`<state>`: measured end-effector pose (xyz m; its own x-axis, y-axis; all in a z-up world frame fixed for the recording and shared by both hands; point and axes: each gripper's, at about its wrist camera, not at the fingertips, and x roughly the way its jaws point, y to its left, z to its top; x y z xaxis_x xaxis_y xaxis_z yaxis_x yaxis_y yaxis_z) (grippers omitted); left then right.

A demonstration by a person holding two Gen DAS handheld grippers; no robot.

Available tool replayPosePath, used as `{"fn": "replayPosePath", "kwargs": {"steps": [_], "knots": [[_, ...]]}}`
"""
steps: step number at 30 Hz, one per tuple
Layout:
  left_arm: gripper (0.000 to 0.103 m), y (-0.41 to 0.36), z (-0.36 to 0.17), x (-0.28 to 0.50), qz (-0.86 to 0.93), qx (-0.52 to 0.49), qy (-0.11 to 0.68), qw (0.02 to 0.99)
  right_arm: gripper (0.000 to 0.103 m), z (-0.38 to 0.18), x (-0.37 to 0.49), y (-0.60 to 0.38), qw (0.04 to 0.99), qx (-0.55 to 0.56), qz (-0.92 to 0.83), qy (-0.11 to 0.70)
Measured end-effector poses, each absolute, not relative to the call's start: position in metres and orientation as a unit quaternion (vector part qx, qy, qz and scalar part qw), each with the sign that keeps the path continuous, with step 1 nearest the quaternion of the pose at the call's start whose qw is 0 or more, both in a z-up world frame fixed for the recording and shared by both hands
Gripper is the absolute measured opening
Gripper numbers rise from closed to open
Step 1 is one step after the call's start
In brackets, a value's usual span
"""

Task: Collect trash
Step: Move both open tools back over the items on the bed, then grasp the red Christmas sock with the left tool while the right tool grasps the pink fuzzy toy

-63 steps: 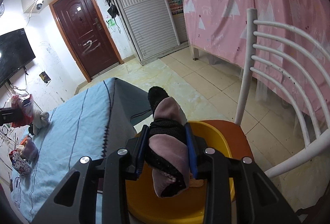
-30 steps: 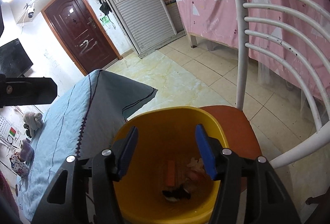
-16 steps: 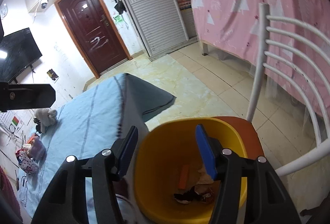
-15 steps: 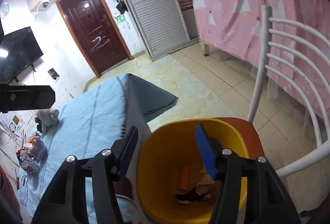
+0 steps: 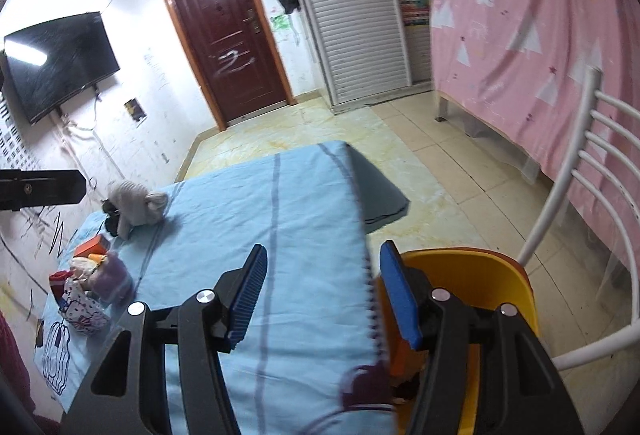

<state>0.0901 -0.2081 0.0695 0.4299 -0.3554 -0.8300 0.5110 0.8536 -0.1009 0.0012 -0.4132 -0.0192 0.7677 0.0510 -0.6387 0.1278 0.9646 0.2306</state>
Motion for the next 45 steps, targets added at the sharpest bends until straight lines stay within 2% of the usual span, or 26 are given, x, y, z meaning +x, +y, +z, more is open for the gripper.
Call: {"fn": "replayPosePath", "kwargs": {"steps": [24, 27, 30, 43, 45], "knots": [[0.069, -0.052, 0.061, 0.124, -0.164, 0.022, 0.478, 0.863, 0.053, -0.01, 0.052, -0.282, 0.925, 0.06, 0.072, 0.369], [0.07, -0.04, 0.056, 0.123, -0.16, 0.015, 0.486, 0.859, 0.053, -0.009, 0.056, -0.267, 0.922, 0.058, 0.088, 0.372], [0.076, -0.029, 0.051, 0.118, -0.16, 0.008, 0.489, 0.857, 0.053, -0.009, 0.058, -0.253, 0.919, 0.057, 0.106, 0.374], [0.076, -0.008, 0.013, 0.09, -0.184, -0.025, 0.52, 0.834, 0.053, -0.012, 0.057, -0.214, 0.91, 0.041, 0.145, 0.386], [0.073, -0.008, 0.004, 0.089, -0.189, -0.034, 0.529, 0.827, 0.053, -0.014, 0.058, -0.21, 0.908, 0.039, 0.147, 0.39]]}}
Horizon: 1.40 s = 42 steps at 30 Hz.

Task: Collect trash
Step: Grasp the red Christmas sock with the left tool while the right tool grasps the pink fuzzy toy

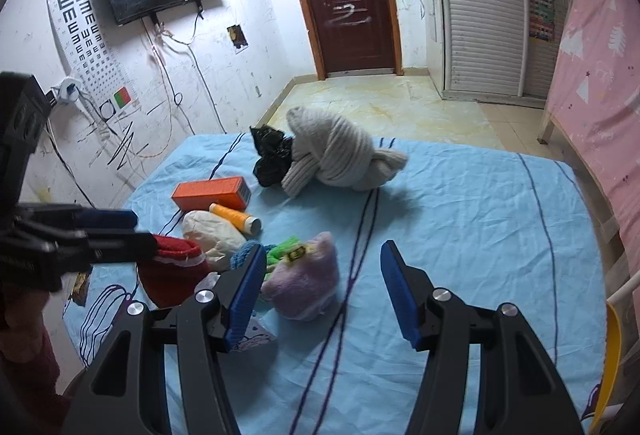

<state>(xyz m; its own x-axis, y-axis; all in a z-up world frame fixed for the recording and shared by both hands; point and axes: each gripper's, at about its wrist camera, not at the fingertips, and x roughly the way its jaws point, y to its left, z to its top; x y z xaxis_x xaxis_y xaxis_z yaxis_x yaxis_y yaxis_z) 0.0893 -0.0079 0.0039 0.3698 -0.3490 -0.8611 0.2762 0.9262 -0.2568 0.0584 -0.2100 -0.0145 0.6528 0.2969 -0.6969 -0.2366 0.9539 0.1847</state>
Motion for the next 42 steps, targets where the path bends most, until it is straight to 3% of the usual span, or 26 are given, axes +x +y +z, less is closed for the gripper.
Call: {"fn": "replayPosePath", "kwargs": {"steps": [4, 12, 14, 20, 24, 25, 28, 42], "knots": [[0.065, -0.008, -0.011, 0.088, -0.197, -0.048, 0.543, 0.815, 0.053, -0.019, 0.061, -0.203, 0.905, 0.035, 0.149, 0.397], [0.024, -0.006, -0.024, 0.086, -0.193, -0.056, 0.542, 0.816, 0.054, -0.028, 0.069, -0.2, 0.899, 0.035, 0.149, 0.41], [0.019, -0.007, -0.024, 0.083, -0.191, -0.044, 0.539, 0.819, 0.055, -0.029, 0.07, -0.199, 0.898, 0.034, 0.151, 0.412], [0.017, -0.01, -0.018, 0.072, -0.19, -0.018, 0.524, 0.83, 0.054, -0.033, 0.072, -0.197, 0.895, 0.034, 0.157, 0.416], [0.017, -0.006, -0.014, 0.07, -0.184, -0.015, 0.519, 0.835, 0.029, -0.034, 0.073, -0.196, 0.893, 0.034, 0.165, 0.418], [0.017, -0.006, -0.012, 0.07, -0.182, -0.014, 0.516, 0.837, 0.019, -0.033, 0.072, -0.196, 0.893, 0.033, 0.167, 0.417], [0.017, -0.004, -0.007, 0.067, -0.176, -0.012, 0.509, 0.842, 0.007, -0.029, 0.068, -0.197, 0.896, 0.031, 0.168, 0.41], [0.018, -0.005, 0.033, 0.053, -0.138, 0.003, 0.453, 0.881, 0.003, -0.007, 0.05, -0.225, 0.915, 0.047, 0.145, 0.374]]}}
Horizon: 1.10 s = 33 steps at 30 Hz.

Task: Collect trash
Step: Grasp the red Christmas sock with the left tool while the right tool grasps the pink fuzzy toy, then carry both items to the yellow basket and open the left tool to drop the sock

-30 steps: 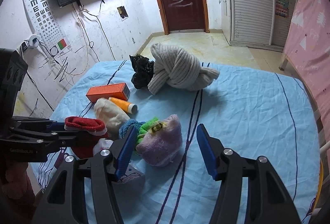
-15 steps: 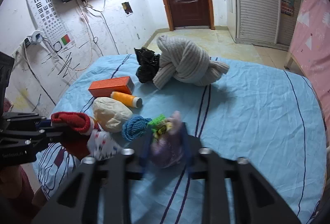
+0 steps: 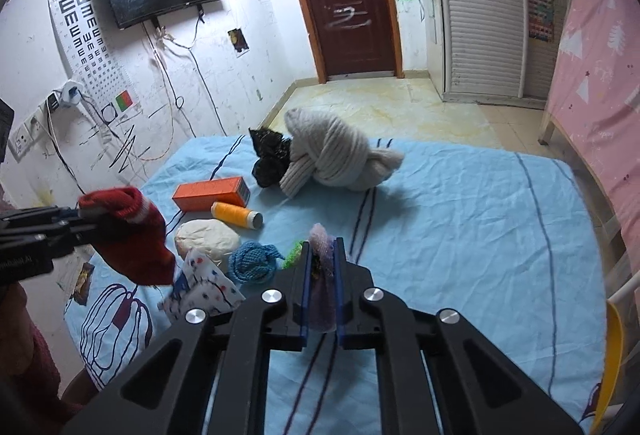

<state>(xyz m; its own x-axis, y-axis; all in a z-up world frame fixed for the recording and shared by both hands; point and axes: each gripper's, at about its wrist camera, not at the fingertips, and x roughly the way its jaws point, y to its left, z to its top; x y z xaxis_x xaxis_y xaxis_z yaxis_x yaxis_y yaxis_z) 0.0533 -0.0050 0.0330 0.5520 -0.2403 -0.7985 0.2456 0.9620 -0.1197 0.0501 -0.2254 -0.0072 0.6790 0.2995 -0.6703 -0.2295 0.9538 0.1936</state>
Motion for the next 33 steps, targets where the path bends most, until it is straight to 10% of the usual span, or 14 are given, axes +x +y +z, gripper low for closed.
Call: {"fn": "replayPosePath", "kwargs": {"steps": [33], "knots": [[0.018, -0.158, 0.082, 0.031, -0.221, 0.102, 0.39, 0.888, 0.003, 0.031, -0.035, -0.412, 0.955, 0.138, -0.01, 0.264]]}}
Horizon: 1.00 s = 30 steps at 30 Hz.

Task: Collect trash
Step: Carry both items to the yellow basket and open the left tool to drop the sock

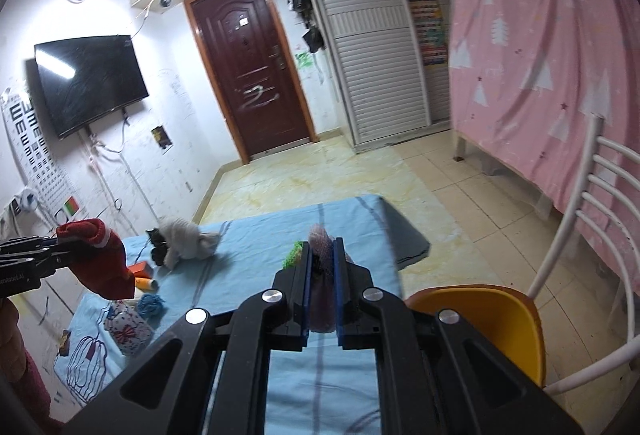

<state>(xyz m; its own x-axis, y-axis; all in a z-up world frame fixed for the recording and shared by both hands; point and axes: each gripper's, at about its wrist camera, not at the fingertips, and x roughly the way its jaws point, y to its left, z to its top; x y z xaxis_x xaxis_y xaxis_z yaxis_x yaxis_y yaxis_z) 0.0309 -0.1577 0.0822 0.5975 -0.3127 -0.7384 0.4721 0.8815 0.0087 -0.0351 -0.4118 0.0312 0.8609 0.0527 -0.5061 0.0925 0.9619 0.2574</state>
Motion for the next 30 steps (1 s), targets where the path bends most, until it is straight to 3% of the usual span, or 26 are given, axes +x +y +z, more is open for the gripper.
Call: {"fn": "replayPosePath", "kwargs": {"steps": [30], "knots": [[0.018, -0.379, 0.048, 0.026, -0.335, 0.193, 0.411, 0.826, 0.003, -0.038, -0.074, -0.543, 0.931, 0.221, -0.096, 0.275]]}}
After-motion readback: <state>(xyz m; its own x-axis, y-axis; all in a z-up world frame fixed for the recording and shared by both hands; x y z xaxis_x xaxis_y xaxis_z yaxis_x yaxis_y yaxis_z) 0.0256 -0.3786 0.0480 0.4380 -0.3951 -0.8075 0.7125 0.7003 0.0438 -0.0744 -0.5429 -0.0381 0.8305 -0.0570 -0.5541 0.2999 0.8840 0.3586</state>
